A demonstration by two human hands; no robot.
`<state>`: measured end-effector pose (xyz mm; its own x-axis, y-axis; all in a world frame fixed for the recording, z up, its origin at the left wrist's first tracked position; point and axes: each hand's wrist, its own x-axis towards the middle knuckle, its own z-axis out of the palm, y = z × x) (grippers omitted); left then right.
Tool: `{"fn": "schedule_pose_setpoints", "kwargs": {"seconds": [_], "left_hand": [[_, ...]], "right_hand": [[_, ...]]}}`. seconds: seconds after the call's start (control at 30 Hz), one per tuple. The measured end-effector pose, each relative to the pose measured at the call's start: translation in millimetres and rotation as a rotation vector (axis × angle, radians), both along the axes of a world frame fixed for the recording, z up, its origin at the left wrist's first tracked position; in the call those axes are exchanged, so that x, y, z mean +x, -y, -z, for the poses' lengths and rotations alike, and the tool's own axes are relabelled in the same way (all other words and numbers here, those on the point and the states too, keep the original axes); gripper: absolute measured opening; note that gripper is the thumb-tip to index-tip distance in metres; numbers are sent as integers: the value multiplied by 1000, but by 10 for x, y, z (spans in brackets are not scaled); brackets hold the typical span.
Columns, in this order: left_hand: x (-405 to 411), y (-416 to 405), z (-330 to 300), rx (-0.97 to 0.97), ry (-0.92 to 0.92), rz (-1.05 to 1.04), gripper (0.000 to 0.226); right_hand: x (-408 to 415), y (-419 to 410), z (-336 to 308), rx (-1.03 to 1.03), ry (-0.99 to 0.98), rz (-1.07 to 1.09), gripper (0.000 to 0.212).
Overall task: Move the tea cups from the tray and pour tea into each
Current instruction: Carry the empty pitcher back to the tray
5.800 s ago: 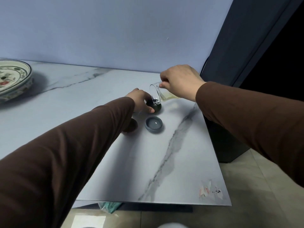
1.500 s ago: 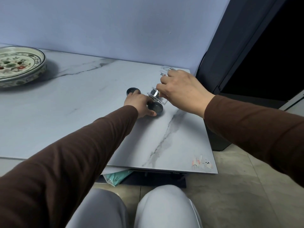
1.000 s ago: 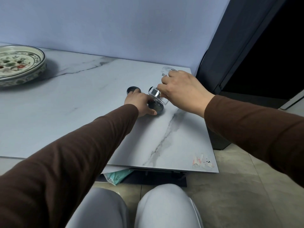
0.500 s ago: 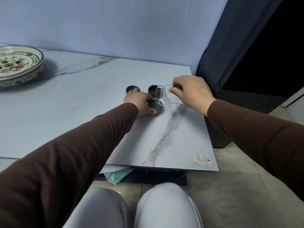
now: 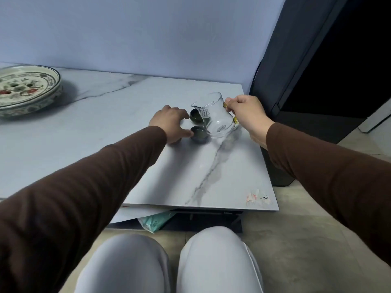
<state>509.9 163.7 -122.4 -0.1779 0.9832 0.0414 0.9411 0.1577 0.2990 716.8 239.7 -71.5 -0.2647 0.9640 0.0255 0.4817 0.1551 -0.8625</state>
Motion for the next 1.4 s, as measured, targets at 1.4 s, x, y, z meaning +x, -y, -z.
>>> {"fn": "schedule_pose_setpoints", "kwargs": {"seconds": [1.4], "left_hand": [[-1737,1146,-2319,-226,329,-359,37]], "right_hand": [[-1936,812,-1830,-388,-125,-142,32]]}}
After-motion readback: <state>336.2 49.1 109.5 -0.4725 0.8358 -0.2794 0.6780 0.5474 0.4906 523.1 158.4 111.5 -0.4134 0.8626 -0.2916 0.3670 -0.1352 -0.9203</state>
